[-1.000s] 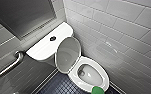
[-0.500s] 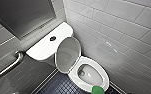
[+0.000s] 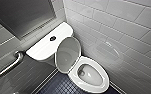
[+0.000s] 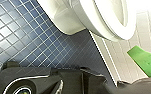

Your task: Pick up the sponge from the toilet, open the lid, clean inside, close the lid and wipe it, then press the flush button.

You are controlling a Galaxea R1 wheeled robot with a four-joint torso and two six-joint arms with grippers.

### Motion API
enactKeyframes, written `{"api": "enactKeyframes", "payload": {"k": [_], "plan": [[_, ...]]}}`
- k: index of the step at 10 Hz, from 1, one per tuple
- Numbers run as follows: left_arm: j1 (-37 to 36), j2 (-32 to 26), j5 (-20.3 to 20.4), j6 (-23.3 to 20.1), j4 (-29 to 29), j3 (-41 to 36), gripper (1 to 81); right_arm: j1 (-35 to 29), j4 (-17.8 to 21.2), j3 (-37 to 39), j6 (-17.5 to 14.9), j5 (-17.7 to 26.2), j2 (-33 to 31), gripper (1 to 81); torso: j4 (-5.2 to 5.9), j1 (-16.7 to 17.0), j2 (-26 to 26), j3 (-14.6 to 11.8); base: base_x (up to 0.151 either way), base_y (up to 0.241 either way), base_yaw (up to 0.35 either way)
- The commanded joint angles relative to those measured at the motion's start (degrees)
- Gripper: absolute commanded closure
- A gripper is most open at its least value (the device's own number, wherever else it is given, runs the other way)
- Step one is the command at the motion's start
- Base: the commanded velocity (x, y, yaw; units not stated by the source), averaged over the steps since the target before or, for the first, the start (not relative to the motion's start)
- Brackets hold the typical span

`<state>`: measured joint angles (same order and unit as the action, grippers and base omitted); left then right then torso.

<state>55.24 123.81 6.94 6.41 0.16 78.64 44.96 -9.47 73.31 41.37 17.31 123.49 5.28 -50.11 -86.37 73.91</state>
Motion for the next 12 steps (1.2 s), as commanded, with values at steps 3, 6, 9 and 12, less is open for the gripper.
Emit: {"api": "enactKeyframes", "payload": {"k": [3,6,9,12], "plan": [[-5.61,-2.77,-3.59,1.23,-2.52,-2.87,1.0,0.35,0.95,-3.20,1.51,4.40,-8.76,81.1,0.00,0.00,0.00,0.00,0.000,0.000,0.000],[-10.26,-4.17,-5.00,3.25,-3.94,-5.25,1.0,4.04,0.51,1.28,1.43,4.40,-8.32,81.1,0.00,0.00,0.00,0.00,0.000,0.000,0.000],[-16.50,-6.10,-7.29,8.77,-4.11,-6.66,1.0,11.85,-0.71,9.28,0.72,2.48,-5.08,81.1,0.00,0.00,0.02,0.02,0.000,0.000,0.000],[-20.64,-7.16,-7.20,16.69,-4.11,-6.74,1.0,21.78,-5.29,19.03,-0.15,-8.76,2.65,81.1,0.00,0.00,0.05,0.05,0.000,0.000,0.000]]}}
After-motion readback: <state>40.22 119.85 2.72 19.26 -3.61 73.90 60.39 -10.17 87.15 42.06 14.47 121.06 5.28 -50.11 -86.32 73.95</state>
